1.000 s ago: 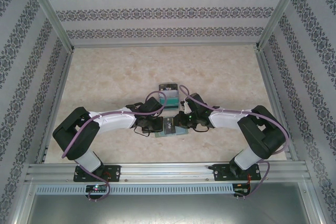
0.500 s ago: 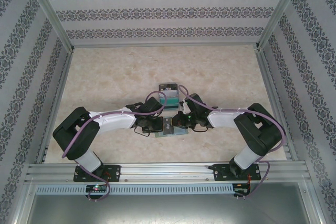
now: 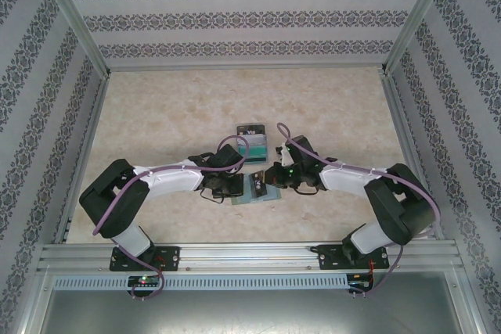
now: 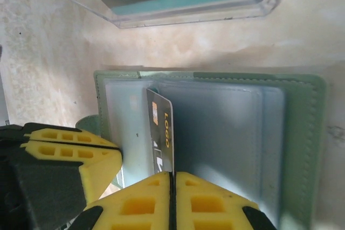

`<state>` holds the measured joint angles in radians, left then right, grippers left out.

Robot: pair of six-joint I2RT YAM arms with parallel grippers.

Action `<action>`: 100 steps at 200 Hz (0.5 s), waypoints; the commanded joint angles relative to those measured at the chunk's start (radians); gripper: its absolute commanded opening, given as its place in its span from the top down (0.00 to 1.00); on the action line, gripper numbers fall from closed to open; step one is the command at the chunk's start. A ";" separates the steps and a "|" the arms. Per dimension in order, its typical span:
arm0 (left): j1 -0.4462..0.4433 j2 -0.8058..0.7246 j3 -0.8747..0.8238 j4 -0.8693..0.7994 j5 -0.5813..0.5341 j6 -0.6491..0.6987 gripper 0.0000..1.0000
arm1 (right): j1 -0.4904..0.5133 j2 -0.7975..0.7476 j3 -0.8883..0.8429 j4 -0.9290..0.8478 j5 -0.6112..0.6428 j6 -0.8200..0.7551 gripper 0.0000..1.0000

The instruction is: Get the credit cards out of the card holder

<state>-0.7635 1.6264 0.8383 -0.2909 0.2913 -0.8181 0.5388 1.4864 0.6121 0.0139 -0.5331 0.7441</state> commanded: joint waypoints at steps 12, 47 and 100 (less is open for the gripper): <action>0.006 0.025 0.021 -0.026 -0.006 0.027 1.00 | -0.046 -0.082 -0.017 -0.126 0.001 -0.096 1.00; 0.009 0.014 0.053 -0.051 -0.015 0.047 1.00 | -0.066 -0.176 0.024 -0.229 0.001 -0.168 1.00; 0.040 -0.064 0.117 -0.107 -0.036 0.090 0.91 | -0.058 -0.219 0.203 -0.437 0.093 -0.313 1.00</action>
<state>-0.7517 1.6234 0.9119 -0.3386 0.2794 -0.7742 0.4751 1.2984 0.7197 -0.2974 -0.5068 0.5453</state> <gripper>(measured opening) 0.059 0.060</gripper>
